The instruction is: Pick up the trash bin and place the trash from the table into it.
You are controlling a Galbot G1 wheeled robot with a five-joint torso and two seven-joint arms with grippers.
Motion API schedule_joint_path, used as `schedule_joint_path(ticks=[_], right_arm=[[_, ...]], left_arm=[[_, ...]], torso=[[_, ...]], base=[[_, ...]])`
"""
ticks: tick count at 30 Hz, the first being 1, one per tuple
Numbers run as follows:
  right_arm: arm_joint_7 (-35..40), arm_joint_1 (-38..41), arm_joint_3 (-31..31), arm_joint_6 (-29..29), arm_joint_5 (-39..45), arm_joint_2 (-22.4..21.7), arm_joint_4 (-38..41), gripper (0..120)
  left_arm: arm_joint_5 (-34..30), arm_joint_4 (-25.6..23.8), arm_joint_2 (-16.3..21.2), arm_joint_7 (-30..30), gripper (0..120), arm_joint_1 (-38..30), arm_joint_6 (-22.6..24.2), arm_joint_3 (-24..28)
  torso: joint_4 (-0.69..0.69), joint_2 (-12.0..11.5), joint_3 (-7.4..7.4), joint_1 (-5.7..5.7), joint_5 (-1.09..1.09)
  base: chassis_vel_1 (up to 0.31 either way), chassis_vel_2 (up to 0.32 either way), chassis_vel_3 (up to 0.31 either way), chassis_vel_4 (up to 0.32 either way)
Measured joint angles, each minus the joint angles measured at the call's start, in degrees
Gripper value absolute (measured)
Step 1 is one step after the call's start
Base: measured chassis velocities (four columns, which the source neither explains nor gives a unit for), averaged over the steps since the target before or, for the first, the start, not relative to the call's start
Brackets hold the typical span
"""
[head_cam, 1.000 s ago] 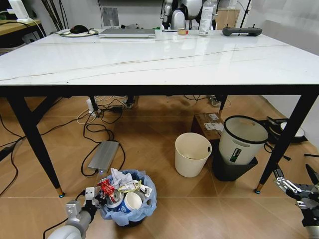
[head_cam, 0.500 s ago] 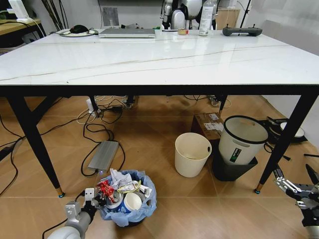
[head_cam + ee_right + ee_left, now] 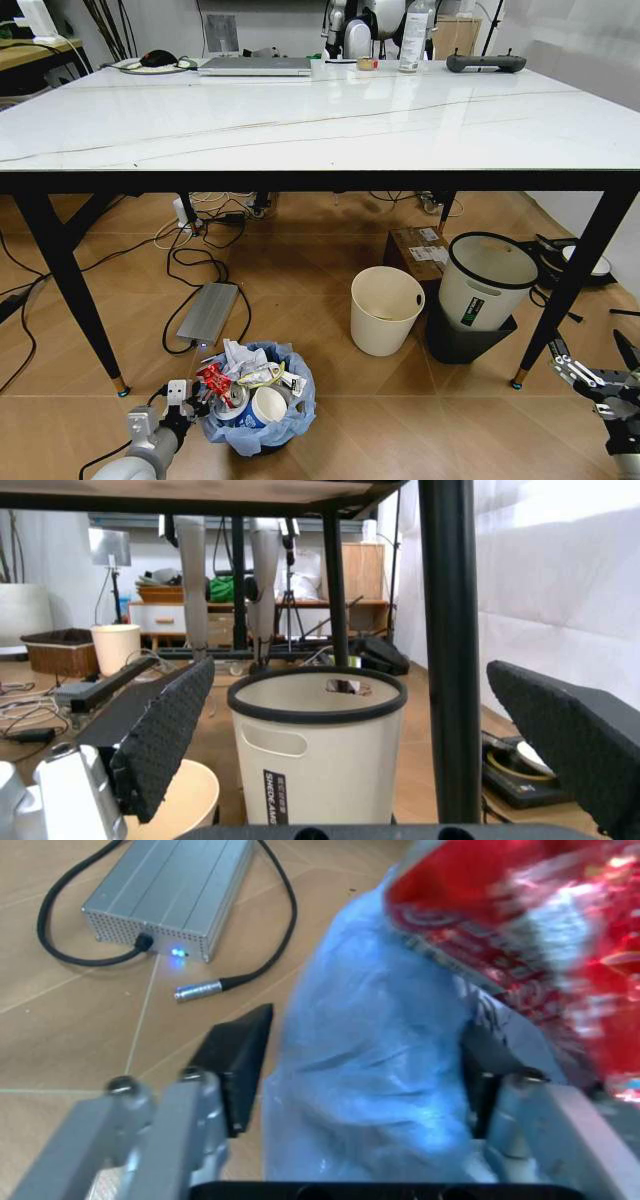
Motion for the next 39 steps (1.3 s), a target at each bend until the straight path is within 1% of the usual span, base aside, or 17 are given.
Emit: schedule_joint_path(ticks=[1, 4, 8, 14, 16, 17, 18, 20, 30, 34, 35, 39], right_arm=[[0.00, 0.00, 0.00, 0.00, 0.00, 0.00, 0.00, 100], [0.00, 0.00, 0.00, 0.00, 0.00, 0.00, 0.00, 100], [0.00, 0.00, 0.00, 0.00, 0.00, 0.00, 0.00, 100], [0.00, 0.00, 0.00, 0.00, 0.00, 0.00, 0.00, 100], [0.00, 0.00, 0.00, 0.00, 0.00, 0.00, 0.00, 100], [0.00, 0.00, 0.00, 0.00, 0.00, 0.00, 0.00, 100], [0.00, 0.00, 0.00, 0.00, 0.00, 0.00, 0.00, 100], [0.00, 0.00, 0.00, 0.00, 0.00, 0.00, 0.00, 100], [0.00, 0.00, 0.00, 0.00, 0.00, 0.00, 0.00, 100], [0.00, 0.00, 0.00, 0.00, 0.00, 0.00, 0.00, 100], [0.00, 0.00, 0.00, 0.00, 0.00, 0.00, 0.00, 100], [0.00, 0.00, 0.00, 0.00, 0.00, 0.00, 0.00, 100]], left_arm=[[-0.01, -0.15, 0.09, -0.03, 65, 0.13, 0.00, -0.02], [-0.09, -0.57, 0.31, -0.06, 71, 0.50, -0.01, -0.09], [-0.15, -0.76, 0.50, -0.13, 73, 0.70, -0.01, -0.24], [-0.20, -0.84, 0.55, -0.16, 82, 0.92, -0.02, -0.30], [-0.20, -1.05, 0.58, -0.16, 91, 1.06, -0.02, -0.30], [-0.20, -1.14, 0.60, -0.16, 93, 1.11, -0.02, -0.30], [-0.20, -1.23, 0.64, -0.17, 97, 1.19, -0.02, -0.29], [-0.20, -1.57, 0.77, -0.22, 100, 1.47, -0.02, -0.29], [-0.61, -3.21, 1.84, -1.30, 100, 2.98, 0.26, -0.52], [-1.43, -5.74, 3.89, -2.68, 100, 5.86, 1.17, -1.06], [-1.43, -5.74, 3.89, -2.68, 100, 5.86, 1.17, -1.06], [-1.39, -8.64, 5.71, -4.01, 100, 9.60, 1.56, -1.94]], torso=[[0.00, 0.00, 0.00, 0.00, 0.00], [0.01, 0.00, 0.00, 0.00, 0.00], [0.00, 0.01, 0.00, 0.00, 0.00], [0.00, 0.01, 0.01, 0.00, 0.00], [0.00, 0.01, 0.01, 0.00, 0.00], [0.00, 0.01, 0.01, 0.00, 0.00], [0.00, 0.01, 0.01, 0.00, 0.00], [0.00, 0.01, 0.01, 0.00, 0.00], [0.00, 0.02, 0.01, 0.00, 0.00], [0.00, 0.02, 0.01, 0.00, 0.00], [0.00, 0.02, 0.01, 0.00, 0.00], [0.01, 0.02, 0.01, 0.00, 0.00]], base=[[0.000, 0.000, 0.000, 0.000], [0.000, 0.000, 0.000, 0.000], [0.000, 0.000, 0.000, 0.000], [0.000, 0.000, 0.000, 0.000], [0.000, 0.000, 0.000, 0.000], [0.000, 0.000, 0.000, 0.000], [0.000, 0.000, 0.000, 0.000], [0.000, 0.000, 0.000, 0.000], [0.000, 0.000, 0.000, 0.000], [0.000, 0.000, 0.000, 0.000], [0.000, 0.000, 0.000, 0.000], [0.000, 0.000, 0.000, 0.000]])
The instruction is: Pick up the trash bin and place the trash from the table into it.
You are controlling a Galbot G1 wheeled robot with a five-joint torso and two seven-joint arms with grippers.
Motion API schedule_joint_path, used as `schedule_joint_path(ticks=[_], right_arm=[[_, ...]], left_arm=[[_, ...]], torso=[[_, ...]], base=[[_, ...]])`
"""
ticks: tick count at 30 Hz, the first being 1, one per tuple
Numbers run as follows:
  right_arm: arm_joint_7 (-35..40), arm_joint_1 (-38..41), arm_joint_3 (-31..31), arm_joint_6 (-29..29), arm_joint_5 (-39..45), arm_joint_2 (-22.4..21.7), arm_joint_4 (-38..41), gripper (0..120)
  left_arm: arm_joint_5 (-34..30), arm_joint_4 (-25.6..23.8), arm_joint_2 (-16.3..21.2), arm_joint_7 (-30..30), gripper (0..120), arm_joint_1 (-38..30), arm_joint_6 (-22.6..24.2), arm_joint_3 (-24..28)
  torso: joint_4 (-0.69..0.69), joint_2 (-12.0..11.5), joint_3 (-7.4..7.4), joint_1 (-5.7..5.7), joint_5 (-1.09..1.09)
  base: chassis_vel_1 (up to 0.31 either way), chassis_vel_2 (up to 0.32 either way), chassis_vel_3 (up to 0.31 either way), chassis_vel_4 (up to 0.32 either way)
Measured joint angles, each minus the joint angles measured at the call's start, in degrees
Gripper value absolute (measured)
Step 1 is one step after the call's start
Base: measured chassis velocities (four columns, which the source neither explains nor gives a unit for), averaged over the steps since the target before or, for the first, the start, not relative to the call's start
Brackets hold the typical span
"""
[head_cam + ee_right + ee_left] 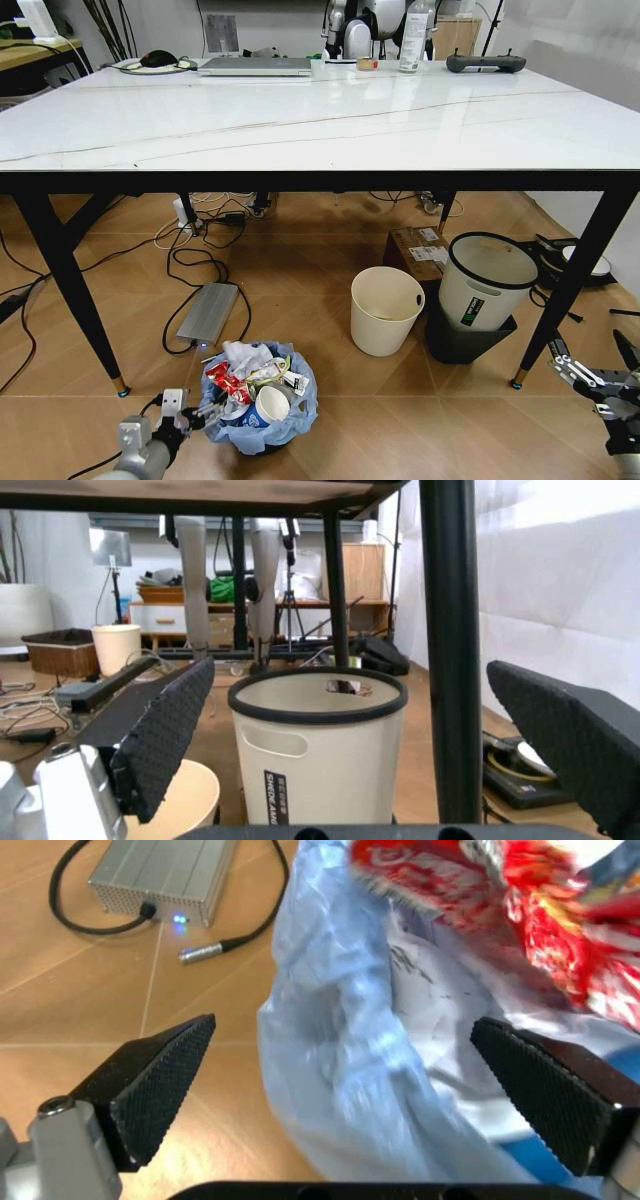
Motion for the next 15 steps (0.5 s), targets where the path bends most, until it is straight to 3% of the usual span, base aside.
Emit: schedule_joint_path(ticks=[15], right_arm=[[0.00, 0.00, 0.00, 0.00, 0.00, 0.00, 0.00, 100]], left_arm=[[5.22, -9.86, 0.77, -0.98, 100, 9.41, -1.05, -2.71]], torso=[[0.00, 0.00, 0.00, 0.00, 0.01]], base=[[0.000, 0.000, 0.000, 0.000]])
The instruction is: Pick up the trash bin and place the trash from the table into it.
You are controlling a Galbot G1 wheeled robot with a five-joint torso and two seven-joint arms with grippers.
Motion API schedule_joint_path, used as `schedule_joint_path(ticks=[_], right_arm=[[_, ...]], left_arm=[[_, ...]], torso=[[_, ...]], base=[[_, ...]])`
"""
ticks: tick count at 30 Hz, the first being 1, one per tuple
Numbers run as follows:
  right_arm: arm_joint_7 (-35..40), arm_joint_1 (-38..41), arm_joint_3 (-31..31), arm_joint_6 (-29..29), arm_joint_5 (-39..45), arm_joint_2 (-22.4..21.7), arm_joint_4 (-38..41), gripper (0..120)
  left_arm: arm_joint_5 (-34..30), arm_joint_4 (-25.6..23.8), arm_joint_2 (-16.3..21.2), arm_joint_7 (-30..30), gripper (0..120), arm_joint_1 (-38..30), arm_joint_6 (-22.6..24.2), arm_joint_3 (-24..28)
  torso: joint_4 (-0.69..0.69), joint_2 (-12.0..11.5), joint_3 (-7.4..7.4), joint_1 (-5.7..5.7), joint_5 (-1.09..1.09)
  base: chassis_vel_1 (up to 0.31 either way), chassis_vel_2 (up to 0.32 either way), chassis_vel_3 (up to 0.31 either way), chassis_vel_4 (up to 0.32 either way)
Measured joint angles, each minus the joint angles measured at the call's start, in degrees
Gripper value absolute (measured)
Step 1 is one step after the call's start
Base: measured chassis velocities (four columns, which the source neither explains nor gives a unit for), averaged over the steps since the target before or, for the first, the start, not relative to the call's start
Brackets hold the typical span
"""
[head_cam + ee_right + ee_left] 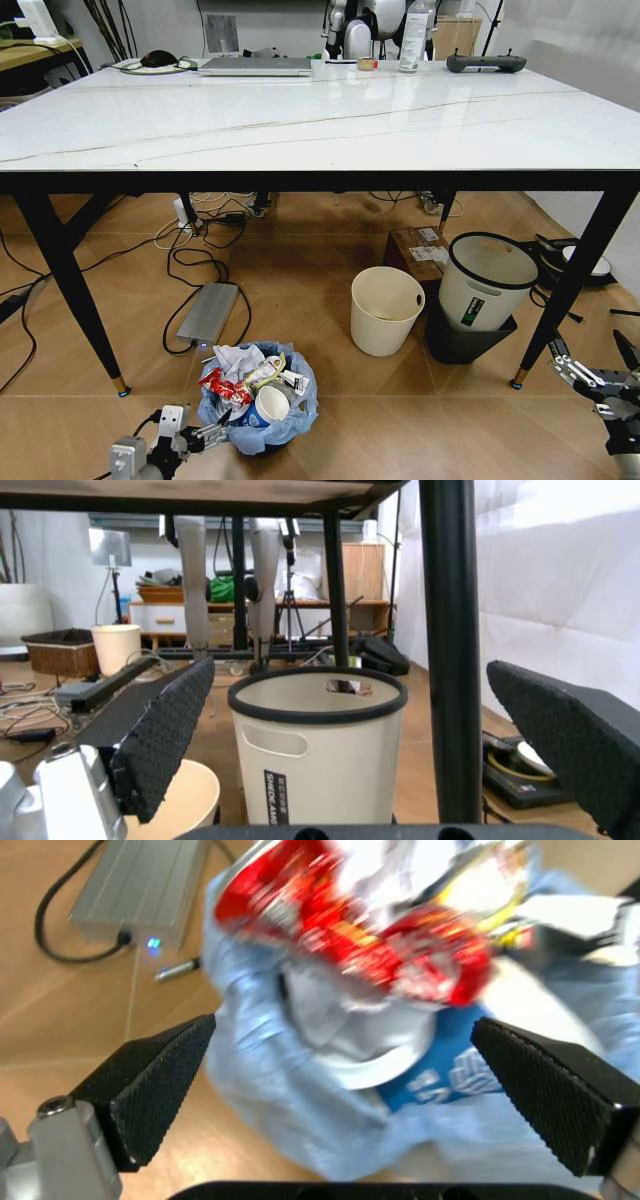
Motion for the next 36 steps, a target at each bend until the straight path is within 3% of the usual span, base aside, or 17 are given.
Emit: schedule_joint_path(ticks=[4, 9, 18, 29, 36], right_arm=[[0.00, 0.00, 0.00, 0.00, 0.00, 0.00, 0.00, 100], [0.00, 0.00, 0.00, 0.00, 0.00, 0.00, 0.00, 100], [0.00, 0.00, 0.00, 0.00, 0.00, 0.00, 0.00, 100], [0.00, 0.00, 0.00, 0.00, 0.00, 0.00, 0.00, 100], [0.00, 0.00, 0.00, 0.00, 0.00, 0.00, 0.00, 100]], left_arm=[[6.93, -2.18, -1.67, 1.53, 100, 1.76, -4.45, -0.89], [10.74, -3.33, -2.44, 1.77, 100, 1.97, -9.57, -1.71], [17.42, -3.14, -5.28, 0.65, 100, -2.90, -21.72, -2.37], [24.91, -0.65, -10.72, -4.29, 100, -3.47, -26.98, -2.82], [26.12, -0.43, -12.04, -5.05, 100, -3.47, -27.35, -2.79]], torso=[[0.00, 0.00, 0.00, 0.00, 0.00], [0.00, 0.00, 0.00, 0.00, 0.01], [0.00, 0.00, 0.00, 0.00, 0.00], [0.01, 0.00, 0.00, 0.00, -0.01], [0.00, 0.00, 0.00, 0.00, 0.00]], base=[[0.000, 0.000, 0.000, 0.000], [0.000, 0.000, 0.000, 0.000], [0.000, 0.000, 0.000, 0.000], [0.000, 0.000, 0.000, 0.000], [0.000, 0.000, 0.000, 0.000]])
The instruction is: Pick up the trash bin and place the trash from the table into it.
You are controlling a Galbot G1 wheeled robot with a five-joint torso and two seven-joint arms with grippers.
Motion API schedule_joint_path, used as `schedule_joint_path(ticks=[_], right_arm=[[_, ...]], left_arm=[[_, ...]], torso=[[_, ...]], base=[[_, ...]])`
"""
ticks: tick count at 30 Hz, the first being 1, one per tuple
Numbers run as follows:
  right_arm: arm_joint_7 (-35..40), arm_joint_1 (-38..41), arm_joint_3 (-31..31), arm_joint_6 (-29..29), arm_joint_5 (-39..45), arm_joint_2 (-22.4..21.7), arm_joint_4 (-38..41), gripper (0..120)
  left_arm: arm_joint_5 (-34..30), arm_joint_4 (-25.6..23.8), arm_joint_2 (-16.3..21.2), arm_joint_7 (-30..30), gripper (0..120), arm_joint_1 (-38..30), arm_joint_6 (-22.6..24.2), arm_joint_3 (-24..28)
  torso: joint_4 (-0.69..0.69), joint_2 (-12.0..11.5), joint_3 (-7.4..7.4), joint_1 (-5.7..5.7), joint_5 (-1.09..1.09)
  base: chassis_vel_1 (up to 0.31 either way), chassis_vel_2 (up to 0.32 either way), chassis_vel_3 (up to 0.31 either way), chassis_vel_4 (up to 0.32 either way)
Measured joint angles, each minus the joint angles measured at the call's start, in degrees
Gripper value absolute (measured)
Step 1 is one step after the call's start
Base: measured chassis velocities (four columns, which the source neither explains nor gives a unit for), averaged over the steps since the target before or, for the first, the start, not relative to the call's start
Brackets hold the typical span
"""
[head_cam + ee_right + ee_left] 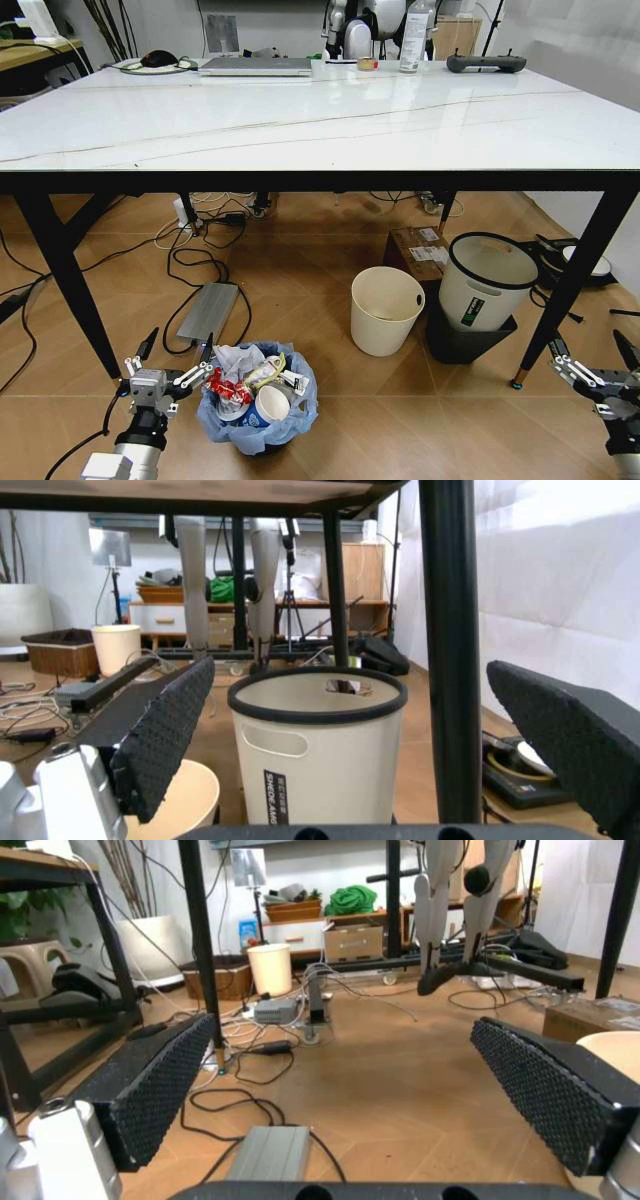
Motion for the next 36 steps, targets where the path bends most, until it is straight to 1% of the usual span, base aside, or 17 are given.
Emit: schedule_joint_path(ticks=[36], right_arm=[[0.00, 0.00, 0.00, 0.00, 0.00, 0.00, 0.00, 100]], left_arm=[[-0.32, 0.03, 0.18, 0.09, 100, 0.07, 0.51, 0.03]], torso=[[0.00, 0.00, 0.00, 0.00, 0.00]], base=[[0.000, 0.000, 0.000, 0.000]])
